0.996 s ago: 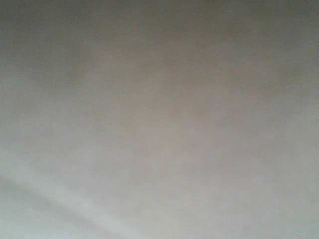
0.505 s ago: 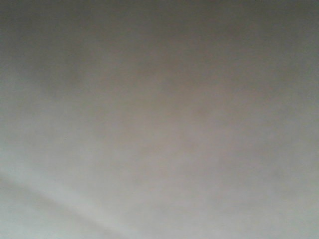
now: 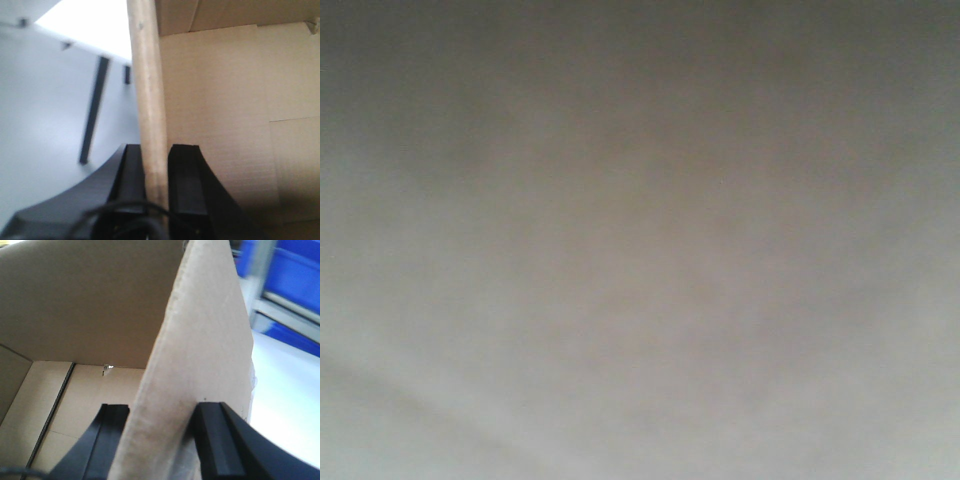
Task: Grab box from left shelf to table start
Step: 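Hold the box raised in both grippers while the base drives to the table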
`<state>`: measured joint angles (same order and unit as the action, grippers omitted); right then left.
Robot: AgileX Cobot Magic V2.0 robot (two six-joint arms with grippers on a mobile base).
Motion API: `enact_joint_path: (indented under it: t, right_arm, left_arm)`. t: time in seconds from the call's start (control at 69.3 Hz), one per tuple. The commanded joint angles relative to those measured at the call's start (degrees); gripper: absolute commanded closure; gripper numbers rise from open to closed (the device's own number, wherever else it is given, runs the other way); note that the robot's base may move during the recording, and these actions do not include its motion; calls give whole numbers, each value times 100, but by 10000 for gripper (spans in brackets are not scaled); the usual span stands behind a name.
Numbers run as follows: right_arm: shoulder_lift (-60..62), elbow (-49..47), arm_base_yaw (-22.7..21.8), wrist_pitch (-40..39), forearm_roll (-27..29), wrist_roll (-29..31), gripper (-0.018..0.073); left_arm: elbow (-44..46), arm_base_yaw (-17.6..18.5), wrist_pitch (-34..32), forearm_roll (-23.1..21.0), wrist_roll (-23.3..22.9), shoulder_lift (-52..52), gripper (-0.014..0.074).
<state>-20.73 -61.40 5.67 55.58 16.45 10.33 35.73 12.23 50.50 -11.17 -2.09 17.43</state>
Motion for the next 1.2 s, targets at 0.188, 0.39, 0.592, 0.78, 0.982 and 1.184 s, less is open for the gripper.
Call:
enact_joint_path:
  t: [0.188,0.39,0.592,0.78,0.982,1.184]
  right_arm:
    - [-20,-171,-3,-485,76,113,502]
    - [-20,-171,-3,-485,76,113,502]
    - [-20,-171,-3,-485,76,113,502]
    - [-20,-171,-3,-485,76,113,502]
    - [-20,-171,-3,-485,76,113,502]
    - [-20,-171,-3,-485,76,113,502]
  left_arm:
    - [45,8,319,293,170,80,697]
    - [45,8,319,293,170,80,697]
    - [45,8,319,293,170,80,697]
    - [45,8,319,293,170,80,697]
    - [45,8,319,293,170,80,697]
    - [45,8,319,293,170,80,697]
